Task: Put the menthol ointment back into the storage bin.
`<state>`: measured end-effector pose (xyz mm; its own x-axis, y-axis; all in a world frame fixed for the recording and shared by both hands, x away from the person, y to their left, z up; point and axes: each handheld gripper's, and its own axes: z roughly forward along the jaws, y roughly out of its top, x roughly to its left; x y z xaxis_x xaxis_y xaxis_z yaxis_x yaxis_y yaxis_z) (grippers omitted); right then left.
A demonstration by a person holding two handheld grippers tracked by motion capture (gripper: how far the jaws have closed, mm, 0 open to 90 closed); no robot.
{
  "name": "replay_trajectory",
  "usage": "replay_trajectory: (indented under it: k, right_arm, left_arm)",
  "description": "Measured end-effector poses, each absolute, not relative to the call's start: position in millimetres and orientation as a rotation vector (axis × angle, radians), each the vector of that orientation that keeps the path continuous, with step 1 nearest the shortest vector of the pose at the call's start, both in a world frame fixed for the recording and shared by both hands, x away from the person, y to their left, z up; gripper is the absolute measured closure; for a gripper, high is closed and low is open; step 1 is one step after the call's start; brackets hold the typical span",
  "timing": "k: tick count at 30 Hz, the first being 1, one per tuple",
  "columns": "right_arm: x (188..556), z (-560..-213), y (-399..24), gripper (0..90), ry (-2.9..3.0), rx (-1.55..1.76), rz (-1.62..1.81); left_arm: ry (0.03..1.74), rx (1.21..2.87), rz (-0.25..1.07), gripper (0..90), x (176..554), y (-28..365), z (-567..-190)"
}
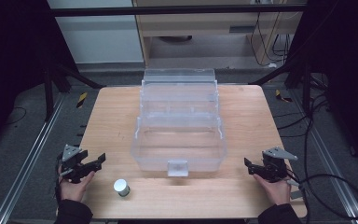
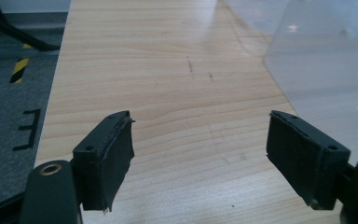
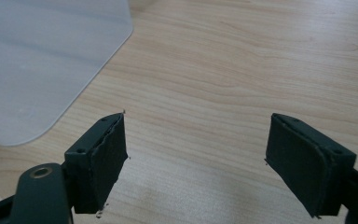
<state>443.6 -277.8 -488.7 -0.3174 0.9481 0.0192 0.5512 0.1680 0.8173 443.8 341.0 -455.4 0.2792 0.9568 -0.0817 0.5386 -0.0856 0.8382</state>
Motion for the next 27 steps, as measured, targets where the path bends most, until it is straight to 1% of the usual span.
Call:
replay_trajectory:
  k: [3,6,9,15,16,18,20,27]
  right_arm:
    - [443,-490,-278,19.8,1.950,1.407,1.017]
    - [442,-490,-278,19.7,1.934,1.424,1.012]
    - [441,-489,-278,19.9,1.927,1.433,1.014]
    - [440,-489,-276,19.7,1.926,1.428,0.991]
    - [441,-490,-276,19.5,1.933,1.423,0.976]
    - [441,-490,-276,19.4,1.934,1.423,0.974]
    - [442,-491,-277,19.1,1.932,1.418,0.977]
    - [441,-491,-277,18.7,1.938,1.421,0.969]
  left_arm:
    - [1.340,1.761,0.650,22.9,442,342,-450]
    - [1.295,1.756,0.637,25.2,440,345,-438]
    - [1.252,1.797,0.626,25.3,438,345,-431]
    - [1.156,1.933,0.614,25.9,432,347,-415]
    - [1.103,1.983,0.613,25.5,431,346,-410]
    - [1.078,1.998,0.609,25.4,431,345,-408]
    - [1.010,2.048,0.587,25.3,431,342,-402]
    - [0.914,2.157,0.564,24.0,433,330,-391]
